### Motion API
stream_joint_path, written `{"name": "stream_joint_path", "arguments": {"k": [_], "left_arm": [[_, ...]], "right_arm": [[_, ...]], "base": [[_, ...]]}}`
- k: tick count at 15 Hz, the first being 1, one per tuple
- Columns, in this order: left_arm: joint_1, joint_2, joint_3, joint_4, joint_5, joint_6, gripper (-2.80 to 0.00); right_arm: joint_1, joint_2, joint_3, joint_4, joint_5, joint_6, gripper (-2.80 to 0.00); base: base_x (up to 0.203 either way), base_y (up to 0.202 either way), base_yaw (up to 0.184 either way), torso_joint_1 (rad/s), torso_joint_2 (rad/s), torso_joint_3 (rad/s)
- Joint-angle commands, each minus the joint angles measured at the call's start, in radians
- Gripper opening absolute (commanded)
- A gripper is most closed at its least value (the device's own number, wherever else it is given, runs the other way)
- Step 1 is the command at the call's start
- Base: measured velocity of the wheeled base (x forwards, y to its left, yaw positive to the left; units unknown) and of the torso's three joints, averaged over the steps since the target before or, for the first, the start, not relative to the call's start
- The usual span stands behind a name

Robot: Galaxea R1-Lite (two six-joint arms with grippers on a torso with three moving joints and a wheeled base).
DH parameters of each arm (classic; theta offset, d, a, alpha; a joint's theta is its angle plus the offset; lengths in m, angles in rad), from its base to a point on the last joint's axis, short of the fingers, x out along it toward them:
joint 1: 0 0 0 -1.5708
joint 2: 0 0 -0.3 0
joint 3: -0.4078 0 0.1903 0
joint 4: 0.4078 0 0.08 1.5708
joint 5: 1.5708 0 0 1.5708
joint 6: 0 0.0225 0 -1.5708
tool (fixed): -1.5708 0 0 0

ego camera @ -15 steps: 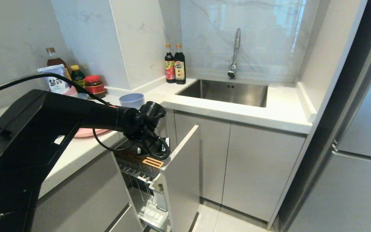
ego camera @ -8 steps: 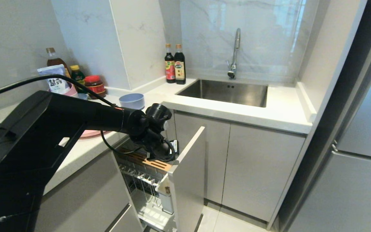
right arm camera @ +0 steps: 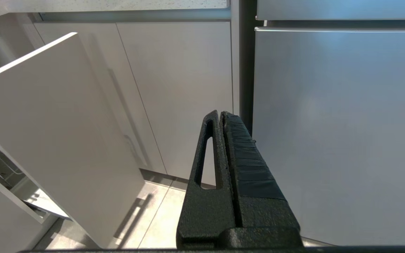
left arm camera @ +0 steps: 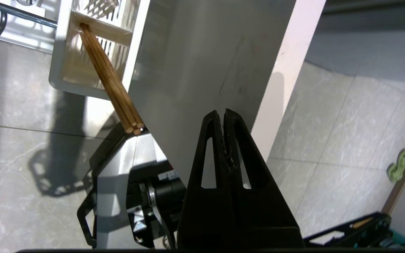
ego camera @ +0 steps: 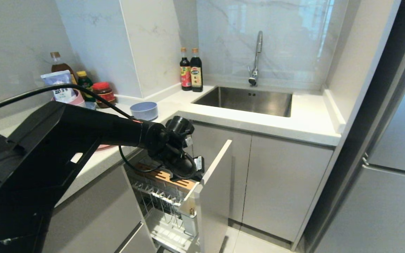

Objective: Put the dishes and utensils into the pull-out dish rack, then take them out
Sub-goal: Open the cupboard

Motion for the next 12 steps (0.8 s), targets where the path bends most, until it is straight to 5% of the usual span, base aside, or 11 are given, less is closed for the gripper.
{"name": "stream_joint_path", "arguments": {"k": [1, 12], "left_arm": [[-0.016, 0.005, 0.007, 0.002, -0.005, -0.006, -2.8], [-0.125, 0.007, 0.044, 0.0, -0.115, -0.029, -2.8]], "right_arm": [[0.0, -0.003, 0.0, 0.0, 0.0, 0.001, -2.8], [0.0, -0.003, 0.0, 0.0, 0.0, 0.001, -2.8]], "base": [[0.0, 0.0, 0.0, 0.0, 0.0, 0.0], [0.0, 0.0, 0.0, 0.0, 0.0, 0.0]]}}
